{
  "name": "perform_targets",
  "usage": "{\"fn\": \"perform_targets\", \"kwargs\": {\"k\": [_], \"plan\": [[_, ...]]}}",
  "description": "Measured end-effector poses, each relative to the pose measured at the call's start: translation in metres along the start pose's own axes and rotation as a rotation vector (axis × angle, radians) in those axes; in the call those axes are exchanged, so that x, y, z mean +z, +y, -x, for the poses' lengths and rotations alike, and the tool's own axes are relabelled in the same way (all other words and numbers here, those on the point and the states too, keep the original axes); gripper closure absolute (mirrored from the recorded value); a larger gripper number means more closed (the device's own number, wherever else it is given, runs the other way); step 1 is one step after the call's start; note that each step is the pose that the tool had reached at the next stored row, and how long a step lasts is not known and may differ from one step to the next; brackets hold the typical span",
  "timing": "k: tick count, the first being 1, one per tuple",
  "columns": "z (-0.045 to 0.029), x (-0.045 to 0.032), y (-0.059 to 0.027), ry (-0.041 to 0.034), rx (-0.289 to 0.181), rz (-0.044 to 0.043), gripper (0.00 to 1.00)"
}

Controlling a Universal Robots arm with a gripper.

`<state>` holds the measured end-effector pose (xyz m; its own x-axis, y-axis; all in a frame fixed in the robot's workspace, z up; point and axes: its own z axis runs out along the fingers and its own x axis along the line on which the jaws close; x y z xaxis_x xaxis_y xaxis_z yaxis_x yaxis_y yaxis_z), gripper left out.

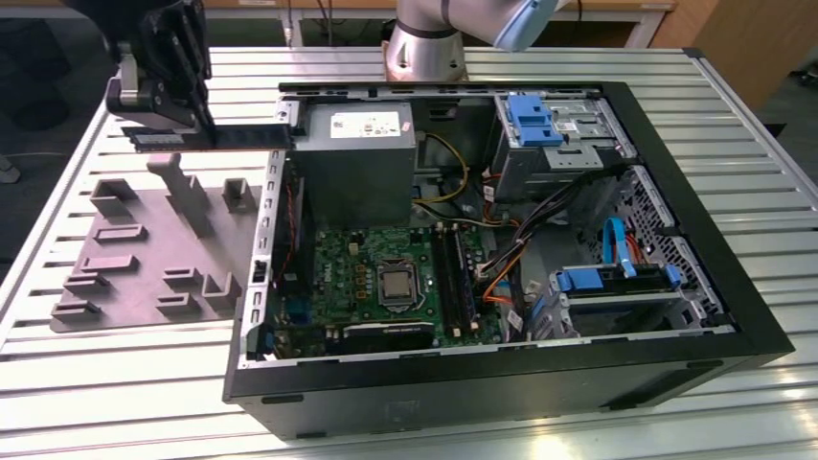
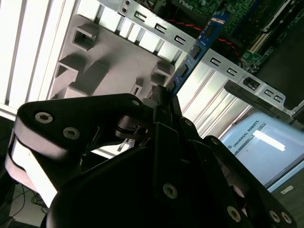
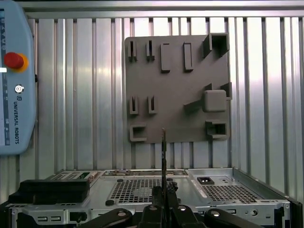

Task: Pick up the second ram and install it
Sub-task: 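Pick up the second ram and move it above second insertion slot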

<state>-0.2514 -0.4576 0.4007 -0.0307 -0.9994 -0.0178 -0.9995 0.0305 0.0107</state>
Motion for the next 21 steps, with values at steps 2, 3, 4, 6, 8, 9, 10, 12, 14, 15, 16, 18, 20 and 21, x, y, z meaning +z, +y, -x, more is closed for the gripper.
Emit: {"fn": "perform_targets", "kwargs": {"k": [2, 3, 4, 6, 8, 9, 10, 12, 14, 15, 16, 18, 20, 21], "plan": [[0.0, 0.0001, -0.001, -0.0001, 0.0, -0.0001, 0.86], [0.0, 0.0001, -0.0016, 0.0, 0.0, 0.0, 0.86], [0.0001, 0.0001, -0.0021, 0.0, 0.0, 0.0, 0.86], [0.0001, 0.0003, -0.0032, 0.0, 0.0, 0.0, 0.86], [0.0001, 0.0004, -0.0042, -0.0001, 0.0, -0.0001, 0.86], [0.0001, 0.0004, -0.0048, 0.0, 0.0, -0.0001, 0.86], [0.0002, 0.0004, -0.0057, 0.0, 0.0, 0.0, 0.86], [0.0002, 0.0004, -0.008, 0.0, 0.0, 0.0, 0.86], [0.0003, 0.0005, -0.0104, -0.0001, 0.0, -0.0001, 0.86], [0.0003, 0.0005, -0.0113, 0.0, 0.0, 0.0, 0.86], [0.0004, 0.0006, -0.0122, 0.0, 0.0, 0.0, 0.86], [0.0005, 0.0007, -0.0155, -0.0001, 0.0, 0.0, 0.86], [0.0005, 0.0008, -0.018, -0.0001, 0.0, 0.0, 0.86], [0.0006, 0.0008, -0.0207, -0.0001, 0.0, -0.0001, 0.86]]}}
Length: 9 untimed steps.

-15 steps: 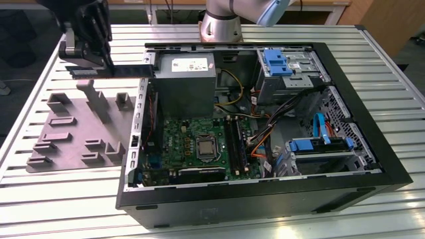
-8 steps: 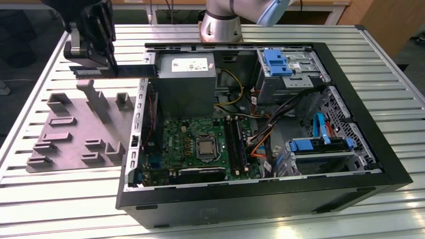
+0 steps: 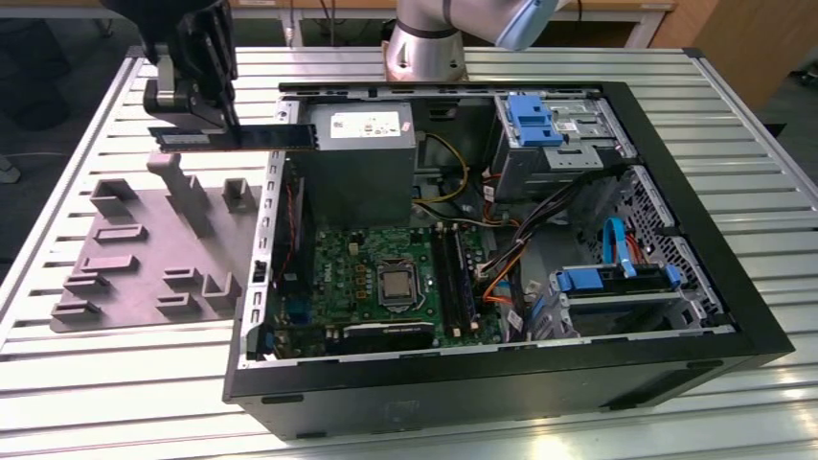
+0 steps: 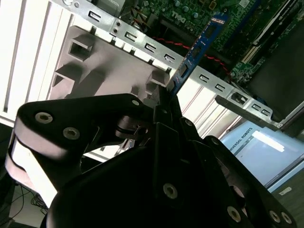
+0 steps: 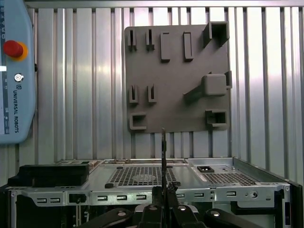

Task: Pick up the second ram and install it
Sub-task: 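Pick up the second ram and move it above second insertion slot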

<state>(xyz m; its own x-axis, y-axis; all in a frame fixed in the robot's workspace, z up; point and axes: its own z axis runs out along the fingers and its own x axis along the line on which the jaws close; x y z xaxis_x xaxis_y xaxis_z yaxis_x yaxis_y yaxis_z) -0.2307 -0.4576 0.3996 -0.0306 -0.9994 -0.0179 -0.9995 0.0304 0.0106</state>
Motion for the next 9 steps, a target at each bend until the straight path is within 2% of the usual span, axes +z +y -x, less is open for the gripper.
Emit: {"fn": "perform_targets", "kwargs": {"k": [9], "plan": [[0.0004, 0.0003, -0.0127, 0.0, 0.0, 0.0, 0.86]]}}
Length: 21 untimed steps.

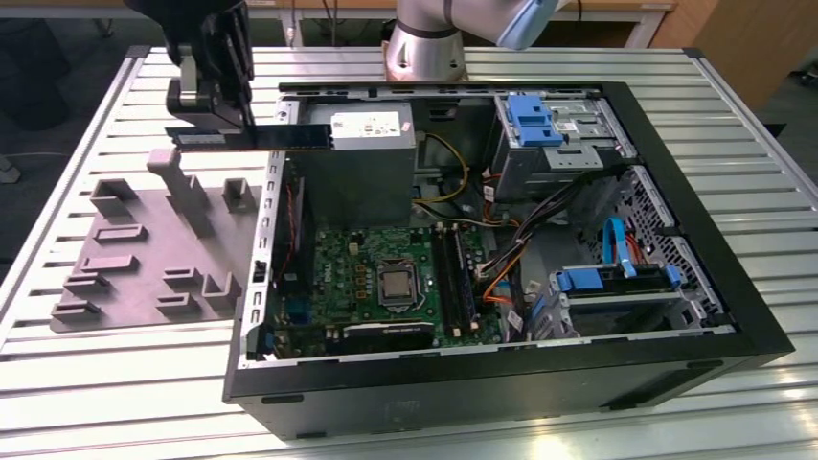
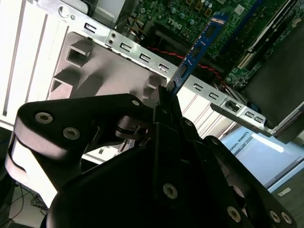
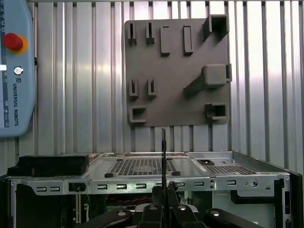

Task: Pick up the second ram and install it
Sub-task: 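Pick up the second ram and move it above second insertion slot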

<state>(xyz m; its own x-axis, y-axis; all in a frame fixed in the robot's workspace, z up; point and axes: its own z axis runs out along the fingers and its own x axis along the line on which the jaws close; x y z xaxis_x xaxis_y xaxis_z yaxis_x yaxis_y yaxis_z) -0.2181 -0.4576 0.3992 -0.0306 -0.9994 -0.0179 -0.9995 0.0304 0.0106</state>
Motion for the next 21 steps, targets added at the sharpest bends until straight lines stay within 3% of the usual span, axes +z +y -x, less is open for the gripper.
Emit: {"fn": "perform_targets", "kwargs": {"k": [21], "plan": [[0.0006, 0.0003, -0.0207, 0.0, 0.0, 0.0, 0.86]]}}
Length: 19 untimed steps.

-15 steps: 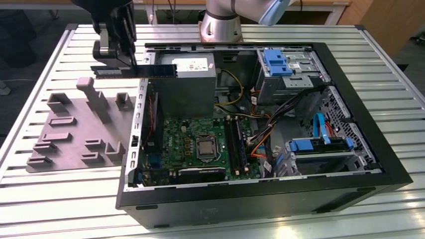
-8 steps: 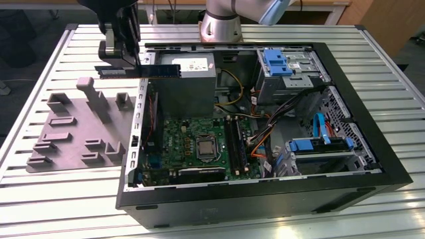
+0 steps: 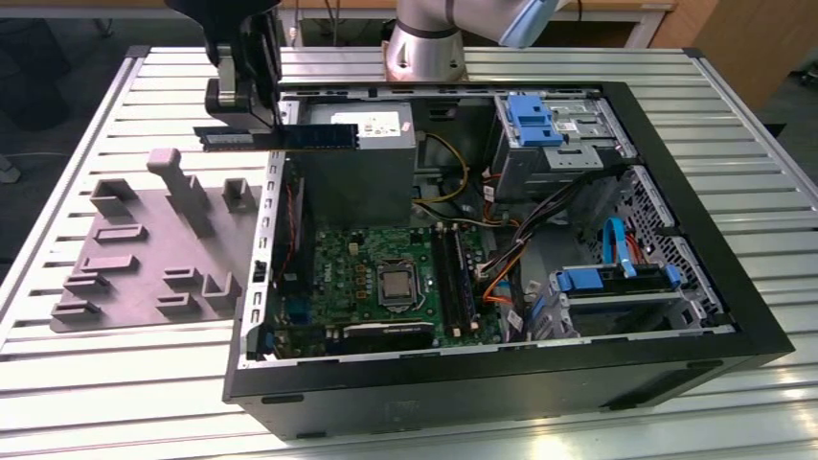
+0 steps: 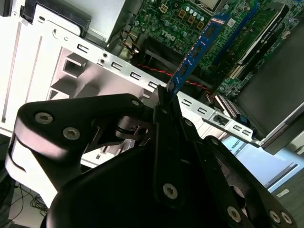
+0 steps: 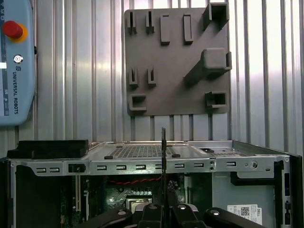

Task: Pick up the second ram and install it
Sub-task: 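Pick up the second ram and move it above second insertion slot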

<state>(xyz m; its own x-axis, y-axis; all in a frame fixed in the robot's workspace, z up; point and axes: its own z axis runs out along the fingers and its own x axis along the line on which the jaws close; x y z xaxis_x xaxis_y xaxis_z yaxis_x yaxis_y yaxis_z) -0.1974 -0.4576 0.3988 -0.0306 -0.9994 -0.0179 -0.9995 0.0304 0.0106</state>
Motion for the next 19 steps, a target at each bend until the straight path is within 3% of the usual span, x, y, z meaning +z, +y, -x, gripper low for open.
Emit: {"fn": "perform_targets", "kwargs": {"k": [19], "plan": [[0.0005, 0.0, -0.0171, -0.0002, 0.0, 0.0, 0.86]]}}
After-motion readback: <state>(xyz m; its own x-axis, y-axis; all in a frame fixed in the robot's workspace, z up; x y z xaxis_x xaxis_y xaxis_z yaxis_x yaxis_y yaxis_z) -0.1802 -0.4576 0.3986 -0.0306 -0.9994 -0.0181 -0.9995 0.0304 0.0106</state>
